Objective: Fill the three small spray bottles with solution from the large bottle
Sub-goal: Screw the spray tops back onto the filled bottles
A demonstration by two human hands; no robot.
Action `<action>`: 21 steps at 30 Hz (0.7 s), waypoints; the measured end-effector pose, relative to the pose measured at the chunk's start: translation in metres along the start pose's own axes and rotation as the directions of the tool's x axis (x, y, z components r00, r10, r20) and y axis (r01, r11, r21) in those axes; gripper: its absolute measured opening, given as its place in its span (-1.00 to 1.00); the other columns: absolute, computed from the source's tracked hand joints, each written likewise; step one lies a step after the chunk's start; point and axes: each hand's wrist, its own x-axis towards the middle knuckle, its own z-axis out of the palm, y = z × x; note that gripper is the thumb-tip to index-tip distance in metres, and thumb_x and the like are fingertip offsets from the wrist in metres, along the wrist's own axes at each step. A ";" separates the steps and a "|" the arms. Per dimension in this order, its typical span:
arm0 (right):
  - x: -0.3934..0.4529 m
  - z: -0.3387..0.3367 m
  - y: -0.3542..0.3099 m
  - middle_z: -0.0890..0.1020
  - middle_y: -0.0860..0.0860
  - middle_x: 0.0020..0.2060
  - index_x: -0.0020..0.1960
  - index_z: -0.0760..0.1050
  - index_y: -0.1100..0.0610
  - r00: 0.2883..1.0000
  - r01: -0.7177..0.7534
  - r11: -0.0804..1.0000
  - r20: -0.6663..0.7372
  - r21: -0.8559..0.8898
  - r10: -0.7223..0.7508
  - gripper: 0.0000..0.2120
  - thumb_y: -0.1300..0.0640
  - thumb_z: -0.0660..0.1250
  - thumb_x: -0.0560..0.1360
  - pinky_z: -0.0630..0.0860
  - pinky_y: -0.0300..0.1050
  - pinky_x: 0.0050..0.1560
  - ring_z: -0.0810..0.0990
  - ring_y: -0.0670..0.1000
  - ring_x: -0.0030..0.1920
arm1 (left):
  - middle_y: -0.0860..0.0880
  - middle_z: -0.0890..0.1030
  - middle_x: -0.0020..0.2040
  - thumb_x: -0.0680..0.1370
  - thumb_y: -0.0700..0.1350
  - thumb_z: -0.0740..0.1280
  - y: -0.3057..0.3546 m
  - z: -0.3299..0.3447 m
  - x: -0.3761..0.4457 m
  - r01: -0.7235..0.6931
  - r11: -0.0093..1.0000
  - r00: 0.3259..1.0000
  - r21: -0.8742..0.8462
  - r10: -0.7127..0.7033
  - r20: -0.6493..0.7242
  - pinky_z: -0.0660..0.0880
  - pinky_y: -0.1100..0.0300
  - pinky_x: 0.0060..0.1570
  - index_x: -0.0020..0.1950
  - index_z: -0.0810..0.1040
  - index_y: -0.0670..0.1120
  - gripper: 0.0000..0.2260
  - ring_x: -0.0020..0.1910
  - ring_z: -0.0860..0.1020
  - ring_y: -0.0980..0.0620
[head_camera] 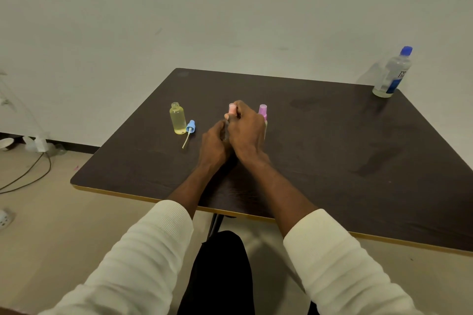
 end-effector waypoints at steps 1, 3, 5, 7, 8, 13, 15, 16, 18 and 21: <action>-0.001 0.000 0.000 0.65 0.06 -0.30 -0.01 0.59 0.25 1.000 -0.011 1.000 -0.002 0.002 0.011 -0.80 0.19 0.22 0.63 -0.20 -0.73 -0.04 0.55 -0.06 -0.33 | 0.07 0.59 -0.24 0.57 -0.26 0.36 0.000 0.000 0.000 -0.010 1.000 1.000 0.001 0.010 0.001 0.45 0.40 -0.33 -0.04 0.51 -0.10 -0.92 -0.30 0.54 0.16; -0.003 0.002 0.000 0.66 0.07 -0.27 0.02 0.59 0.26 0.999 -0.032 0.999 -0.003 0.037 0.032 -0.82 0.21 0.24 0.61 -0.10 -0.80 -0.06 0.61 -0.03 -0.28 | 0.08 0.59 -0.21 0.58 -0.26 0.35 -0.001 -0.001 0.000 -0.022 1.000 1.000 0.003 0.022 0.006 0.45 0.41 -0.30 -0.01 0.51 -0.11 -0.92 -0.27 0.54 0.17; -0.005 0.003 0.000 0.67 0.06 -0.22 0.06 0.59 0.24 0.999 -0.037 0.995 0.005 0.088 0.037 -0.83 0.19 0.26 0.61 0.18 -0.74 -0.07 0.64 -0.04 -0.20 | 0.02 0.62 -0.15 0.58 -0.25 0.36 -0.001 -0.003 -0.001 -0.018 1.000 1.000 0.004 0.017 0.020 0.48 0.36 -0.24 0.03 0.52 -0.12 -0.92 -0.23 0.56 0.17; -0.006 0.003 0.002 0.66 0.03 -0.19 0.10 0.58 0.22 0.999 -0.030 0.992 0.021 0.127 0.028 -0.84 0.18 0.28 0.60 0.35 -0.61 -0.14 0.62 -0.09 -0.18 | -0.05 0.65 -0.05 0.57 -0.23 0.38 -0.002 -0.004 -0.001 -0.009 1.000 0.999 0.000 0.009 0.045 0.58 0.15 -0.12 0.08 0.52 -0.13 -0.88 -0.13 0.61 0.08; -0.007 0.002 0.003 0.66 0.02 -0.19 0.10 0.58 0.22 0.999 -0.028 0.989 0.023 0.145 0.024 -0.84 0.18 0.29 0.59 0.36 -0.59 -0.15 0.60 -0.11 -0.19 | -0.06 0.66 -0.02 0.56 -0.22 0.39 0.000 -0.004 -0.002 -0.008 1.000 0.998 -0.006 0.008 0.061 0.62 0.02 -0.06 0.09 0.52 -0.13 -0.86 -0.08 0.64 0.01; -0.015 -0.001 0.004 0.64 0.02 0.03 0.27 0.50 0.22 0.999 -0.051 0.989 0.000 0.138 0.051 -0.68 0.06 0.30 0.60 0.44 -0.31 0.00 0.53 -0.16 -0.01 | -0.07 0.60 0.32 0.54 -0.18 0.41 -0.001 -0.006 -0.007 0.042 0.991 0.999 -0.124 -0.039 0.024 0.53 -0.03 0.31 0.40 0.47 -0.08 -0.58 0.31 0.56 0.00; -0.022 -0.006 0.000 0.62 0.08 0.17 0.33 0.47 0.22 0.996 -0.001 0.993 -0.085 0.120 0.012 -0.64 0.13 0.33 0.58 0.44 -0.32 0.10 0.56 -0.09 0.12 | -0.12 0.49 0.46 0.57 -0.29 0.36 0.002 -0.007 -0.016 0.073 0.984 0.993 -0.165 -0.087 -0.085 0.43 0.16 0.40 0.53 0.37 -0.17 -0.49 0.44 0.46 -0.02; -0.025 -0.008 -0.003 0.64 0.10 0.15 0.30 0.49 0.23 0.990 0.061 0.991 -0.135 0.117 -0.045 -0.67 0.16 0.33 0.57 0.43 -0.37 0.14 0.59 -0.04 0.12 | -0.13 0.50 0.44 0.57 -0.36 0.32 0.005 -0.010 -0.022 0.045 0.983 0.985 -0.178 -0.074 -0.158 0.43 0.27 0.36 0.51 0.38 -0.21 -0.51 0.43 0.47 -0.01; -0.029 -0.009 -0.013 0.67 0.13 0.04 0.21 0.54 0.28 0.970 0.162 0.977 -0.206 0.139 -0.132 -0.75 0.24 0.35 0.55 0.33 -0.52 0.19 0.64 0.03 0.04 | -0.13 0.59 0.33 0.55 -0.44 0.27 0.005 -0.019 -0.035 -0.067 0.979 0.955 -0.191 0.007 -0.298 0.46 0.37 0.27 0.41 0.48 -0.24 -0.57 0.32 0.55 0.02; -0.033 -0.001 -0.027 0.67 0.12 -0.06 0.10 0.58 0.28 0.951 0.278 0.944 -0.189 0.175 -0.245 -0.84 0.32 0.36 0.52 0.46 -0.38 0.08 0.63 0.01 -0.05 | -0.08 0.66 0.08 0.53 -0.36 0.30 -0.004 -0.045 -0.045 -0.226 0.964 0.865 -0.139 0.133 -0.483 0.58 0.17 0.17 0.18 0.57 -0.15 -0.74 0.10 0.63 0.03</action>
